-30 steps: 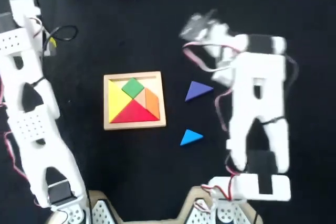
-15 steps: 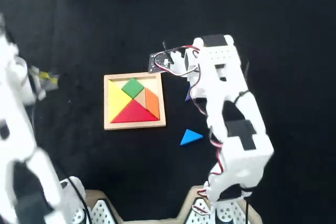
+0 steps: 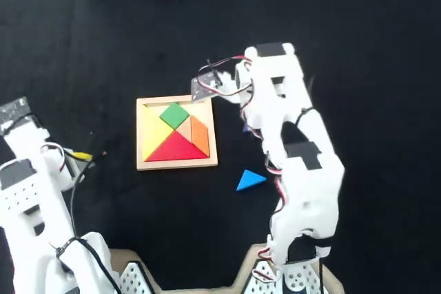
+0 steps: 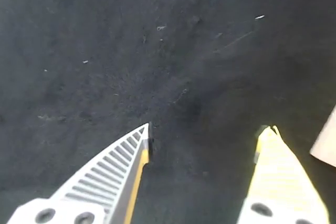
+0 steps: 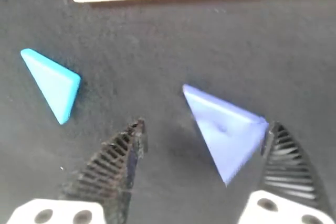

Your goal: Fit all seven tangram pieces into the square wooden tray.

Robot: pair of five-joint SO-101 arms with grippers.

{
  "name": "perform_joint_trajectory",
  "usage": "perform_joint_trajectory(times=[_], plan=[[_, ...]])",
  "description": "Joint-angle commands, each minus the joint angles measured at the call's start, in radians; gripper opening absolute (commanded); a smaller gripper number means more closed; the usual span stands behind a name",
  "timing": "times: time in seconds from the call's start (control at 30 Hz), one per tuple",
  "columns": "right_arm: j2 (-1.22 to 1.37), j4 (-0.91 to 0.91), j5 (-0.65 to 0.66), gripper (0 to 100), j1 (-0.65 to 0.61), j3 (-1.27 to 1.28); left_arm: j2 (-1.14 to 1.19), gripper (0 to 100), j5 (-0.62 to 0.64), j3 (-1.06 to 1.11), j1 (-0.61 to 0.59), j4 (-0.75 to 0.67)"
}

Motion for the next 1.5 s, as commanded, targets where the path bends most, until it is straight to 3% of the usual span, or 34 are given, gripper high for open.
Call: perform_joint_trajectory(times=[0.0,0.5,0.9,1.0,1.2,1.47], plan=[[0.016,-0.048,0.005,35.1,-0.006,-0.050,-0.020,32,0.002,0.128,-0.012,-0.181],[0.082,-0.092,0.003,35.0,0.104,-0.070,-0.011,32,-0.002,0.157,0.045,-0.222],[0.117,-0.129,0.003,34.8,0.084,-0.050,-0.011,32,-0.002,0.159,0.045,-0.222],[0.136,-0.166,0.003,28.3,0.084,-0.048,-0.011,32,-0.002,0.159,0.045,-0.222],[0.139,-0.175,0.003,4.0,0.086,-0.050,-0.011,32,-0.002,0.166,0.050,-0.229],[0.145,-0.178,0.000,1.2,0.087,-0.099,-0.017,32,-0.002,0.183,0.050,-0.253]])
